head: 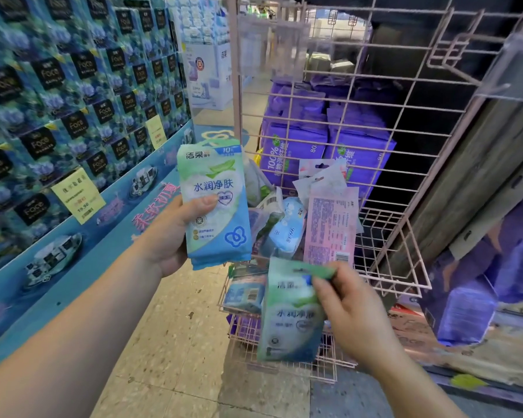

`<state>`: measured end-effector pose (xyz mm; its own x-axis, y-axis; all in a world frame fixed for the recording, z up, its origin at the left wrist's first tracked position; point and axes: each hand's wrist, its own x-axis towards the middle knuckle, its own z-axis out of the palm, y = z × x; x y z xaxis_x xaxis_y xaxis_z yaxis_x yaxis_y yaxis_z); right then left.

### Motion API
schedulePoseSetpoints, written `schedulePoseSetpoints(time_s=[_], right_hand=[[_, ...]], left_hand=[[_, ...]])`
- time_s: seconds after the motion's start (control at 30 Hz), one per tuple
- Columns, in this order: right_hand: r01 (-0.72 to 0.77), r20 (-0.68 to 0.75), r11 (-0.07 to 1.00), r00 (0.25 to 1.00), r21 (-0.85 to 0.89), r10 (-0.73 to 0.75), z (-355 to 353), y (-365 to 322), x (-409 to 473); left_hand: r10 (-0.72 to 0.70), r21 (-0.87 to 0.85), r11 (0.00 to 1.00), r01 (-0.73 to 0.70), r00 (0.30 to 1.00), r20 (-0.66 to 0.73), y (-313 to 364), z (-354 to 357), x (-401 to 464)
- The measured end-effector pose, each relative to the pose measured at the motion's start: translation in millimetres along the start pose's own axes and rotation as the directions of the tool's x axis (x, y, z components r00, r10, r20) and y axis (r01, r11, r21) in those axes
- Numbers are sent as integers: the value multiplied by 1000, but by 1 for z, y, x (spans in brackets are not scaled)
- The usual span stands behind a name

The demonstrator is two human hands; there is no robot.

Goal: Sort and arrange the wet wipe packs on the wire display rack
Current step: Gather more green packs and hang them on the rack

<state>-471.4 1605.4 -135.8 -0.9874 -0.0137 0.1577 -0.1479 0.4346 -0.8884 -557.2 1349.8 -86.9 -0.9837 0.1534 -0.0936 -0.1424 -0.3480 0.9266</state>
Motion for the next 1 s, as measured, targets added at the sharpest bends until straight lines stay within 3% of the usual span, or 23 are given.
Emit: schedulePoseSetpoints(time_s=[0.1, 0.23, 0.33, 0.43, 0.77, 1.0], right_hand=[[53, -90, 946, 996, 320, -25, -10, -35, 15], [126, -196, 884, 980, 449, -40, -12, -80, 40], [170, -244, 883, 968, 438, -66, -3, -108, 63], [177, -275, 892, 959, 415, -62, 5, -127, 79], [110, -323, 914, 946, 391, 24, 5, -111, 89], [68, -333, 970, 943, 235, 15, -23, -91, 80]], left_hand=[[5, 48, 999, -4, 1000, -24, 2, 2, -2], [50, 145, 988, -52, 999, 20, 5, 14, -9], [83, 262, 960, -98, 994, 69, 6, 29, -15], [40, 328, 943, -54, 998, 49, 3, 40, -22], [-67, 200, 977, 76, 997, -48, -8, 60, -34], [-113, 78, 992, 102, 982, 153, -8, 91, -40]])
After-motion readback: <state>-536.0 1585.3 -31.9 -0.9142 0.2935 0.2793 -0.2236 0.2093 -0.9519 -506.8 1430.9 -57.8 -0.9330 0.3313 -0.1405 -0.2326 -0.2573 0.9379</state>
